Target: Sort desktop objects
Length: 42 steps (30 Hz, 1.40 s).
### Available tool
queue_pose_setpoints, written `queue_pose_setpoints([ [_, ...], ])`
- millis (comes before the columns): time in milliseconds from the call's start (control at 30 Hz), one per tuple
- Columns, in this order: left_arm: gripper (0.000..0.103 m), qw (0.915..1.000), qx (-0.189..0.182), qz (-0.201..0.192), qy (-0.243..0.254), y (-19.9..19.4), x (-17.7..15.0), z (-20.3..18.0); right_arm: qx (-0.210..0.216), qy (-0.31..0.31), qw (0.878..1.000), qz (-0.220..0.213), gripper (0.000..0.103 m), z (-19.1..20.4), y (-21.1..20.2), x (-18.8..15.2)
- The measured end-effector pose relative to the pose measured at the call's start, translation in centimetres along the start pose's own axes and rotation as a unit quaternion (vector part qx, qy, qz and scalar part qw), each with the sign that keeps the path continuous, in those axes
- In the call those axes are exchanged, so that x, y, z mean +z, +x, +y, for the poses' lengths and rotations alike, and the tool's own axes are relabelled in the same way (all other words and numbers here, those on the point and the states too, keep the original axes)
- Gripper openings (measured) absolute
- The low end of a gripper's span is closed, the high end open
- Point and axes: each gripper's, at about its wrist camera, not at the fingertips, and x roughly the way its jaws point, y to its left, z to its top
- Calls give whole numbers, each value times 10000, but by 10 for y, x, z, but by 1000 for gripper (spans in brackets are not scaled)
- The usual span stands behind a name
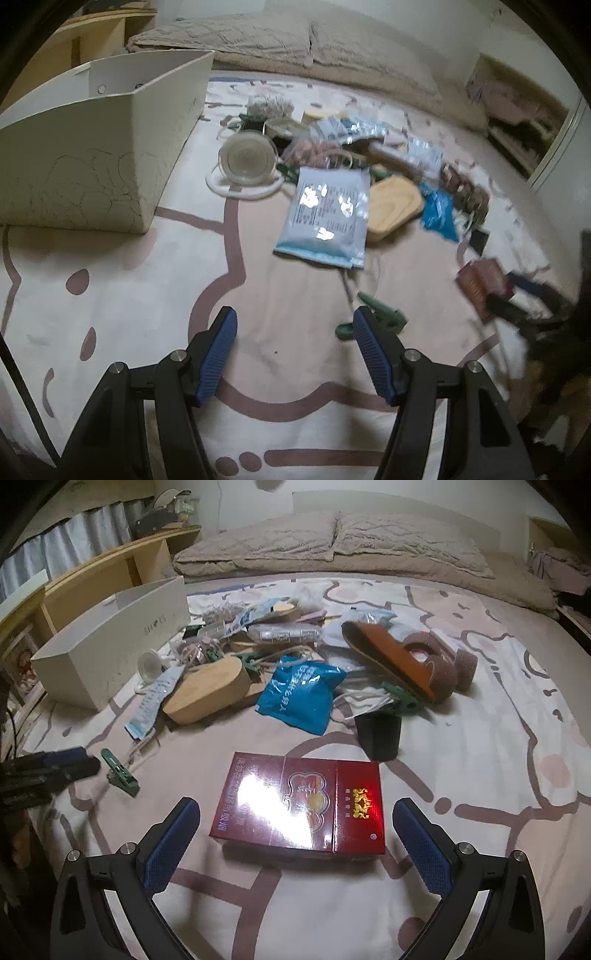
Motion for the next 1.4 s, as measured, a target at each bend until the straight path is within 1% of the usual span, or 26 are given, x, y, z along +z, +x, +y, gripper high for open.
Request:
queue_pose_setpoints([
  [67, 65, 9997, -194, -106, -83, -4, 1, -1, -20, 42, 10000, 35, 103, -1, 5, -1],
  [133, 67, 9995, -269, -154, -50, -5, 1, -5, -69, 66, 9999, 48, 103, -2, 8, -1],
  [300, 68, 9991, -347, -99, 220, 1, -4, -21, -269, 33, 9995, 157, 103, -1, 19, -4],
  [400, 68, 9985, -343, -61, 415, 5, -7, -32, -294, 4, 9995, 125, 103, 0, 20, -7],
  [567, 68, 9978, -349, -8, 568, 15, -10, -46, -286, 18, 9996, 81, 103, -1, 21, -9],
  [733, 68, 9975, -131, 23, 697, 25, -11, -55, -294, 10, 9995, 73, 103, 0, 22, -9],
  [933, 68, 9983, 91, -20, 581, 32, -12, -55, -384, -103, 9992, 91, 103, 3, 21, -11],
  [1100, 68, 9973, 349, -84, 633, 35, -15, -57, -615, -256, 9977, 104, 103, 11, 24, -12],
  [1167, 68, 9967, 436, -99, 677, 34, -16, -57, -629, -261, 9976, 91, 103, 10, 24, -12],
  [1300, 68, 9966, 486, -94, 653, 33, -17, -53, -501, -171, 9986, 68, 103, 5, 26, -13],
  [1400, 68, 9971, 472, -83, 597, 32, -18, -49, -496, -169, 9986, 74, 103, 5, 26, -13],
])
